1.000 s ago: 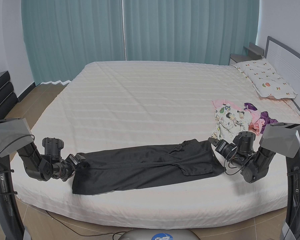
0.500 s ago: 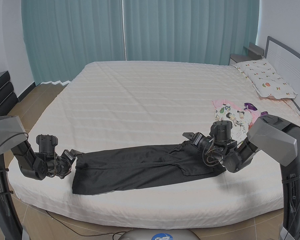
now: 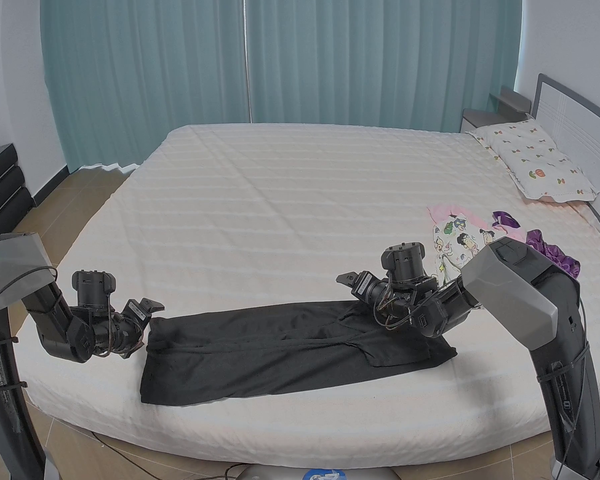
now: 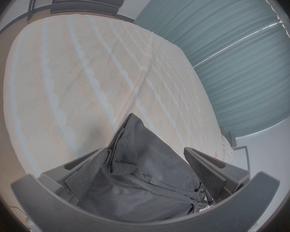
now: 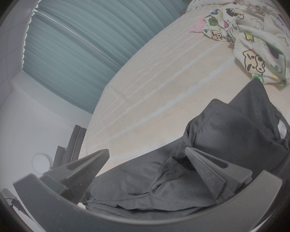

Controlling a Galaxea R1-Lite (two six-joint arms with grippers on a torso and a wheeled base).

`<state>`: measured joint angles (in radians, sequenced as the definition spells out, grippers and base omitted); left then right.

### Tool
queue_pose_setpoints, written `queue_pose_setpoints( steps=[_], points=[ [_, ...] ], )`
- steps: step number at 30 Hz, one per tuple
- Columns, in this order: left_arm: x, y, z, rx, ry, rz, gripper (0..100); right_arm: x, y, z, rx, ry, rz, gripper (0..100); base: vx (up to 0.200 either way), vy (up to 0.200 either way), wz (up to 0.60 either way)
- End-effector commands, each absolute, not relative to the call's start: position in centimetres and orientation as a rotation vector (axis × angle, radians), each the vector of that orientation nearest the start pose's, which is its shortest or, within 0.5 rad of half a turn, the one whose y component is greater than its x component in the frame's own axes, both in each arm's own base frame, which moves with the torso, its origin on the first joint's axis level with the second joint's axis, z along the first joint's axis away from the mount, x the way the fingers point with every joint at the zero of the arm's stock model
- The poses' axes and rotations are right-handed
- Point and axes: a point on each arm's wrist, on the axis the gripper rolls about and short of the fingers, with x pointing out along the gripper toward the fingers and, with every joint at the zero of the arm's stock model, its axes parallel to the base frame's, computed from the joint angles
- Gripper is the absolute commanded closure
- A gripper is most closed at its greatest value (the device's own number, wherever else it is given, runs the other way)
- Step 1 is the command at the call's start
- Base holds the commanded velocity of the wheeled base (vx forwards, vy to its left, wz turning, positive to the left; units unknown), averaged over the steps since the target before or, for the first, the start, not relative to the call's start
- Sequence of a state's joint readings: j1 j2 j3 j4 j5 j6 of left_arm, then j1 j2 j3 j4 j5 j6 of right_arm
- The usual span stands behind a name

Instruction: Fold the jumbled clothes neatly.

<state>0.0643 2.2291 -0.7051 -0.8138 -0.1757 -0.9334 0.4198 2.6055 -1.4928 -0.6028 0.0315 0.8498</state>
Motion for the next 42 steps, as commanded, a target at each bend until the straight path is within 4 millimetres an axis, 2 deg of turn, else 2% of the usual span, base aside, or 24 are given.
queue_pose_setpoints(
  steps=[1, 4, 8, 18, 26, 31, 37, 42],
  points=[
    [34.5, 1.8, -0.3, -0.976, 0.712, 0.235, 0, 44.8, 19.8, -2.3, 0.718, 0.666, 0.184, 0, 0.0, 0.0, 0.0],
    [34.5, 1.8, -0.2, -0.976, 0.711, 0.234, 0, 44.0, 19.1, -1.7, 0.716, 0.683, 0.17, 0, 0.0, 0.0, 0.0],
    [34.5, 1.8, -0.2, -0.976, 0.711, 0.234, 0, 43.2, 18.8, -2.0, 0.704, 0.703, 0.158, 0, 0.0, 0.0, 0.0],
    [34.5, 1.8, -0.3, -0.975, 0.71, 0.237, 0, 43.1, 19.2, -2.3, 0.685, 0.723, 0.162, 0, 0.0, 0.0, 0.0],
    [34.6, 1.8, -0.2, -0.973, 0.708, 0.238, 0, 44.0, 20.4, -3.4, 0.67, 0.789, 0.171, 0, 0.0, 0.0, 0.0],
    [34.6, 1.8, -0.3, -0.973, 0.708, 0.24, 0, 45.7, 21.8, -3.1, 0.73, 0.728, 0.195, 0, 0.0, 0.0, 0.0],
    [34.6, 1.8, -0.3, -0.973, 0.708, 0.238, 0, 46.2, 22.0, -2.3, 0.78, 0.663, 0.213, 0, 0.0, 0.0, 0.0],
    [34.6, 1.8, -0.3, -0.973, 0.707, 0.239, 0, 46.3, 22.6, -3.3, 0.782, 0.645, 0.217, 0, 0.0, 0.0, 0.0]
  ],
)
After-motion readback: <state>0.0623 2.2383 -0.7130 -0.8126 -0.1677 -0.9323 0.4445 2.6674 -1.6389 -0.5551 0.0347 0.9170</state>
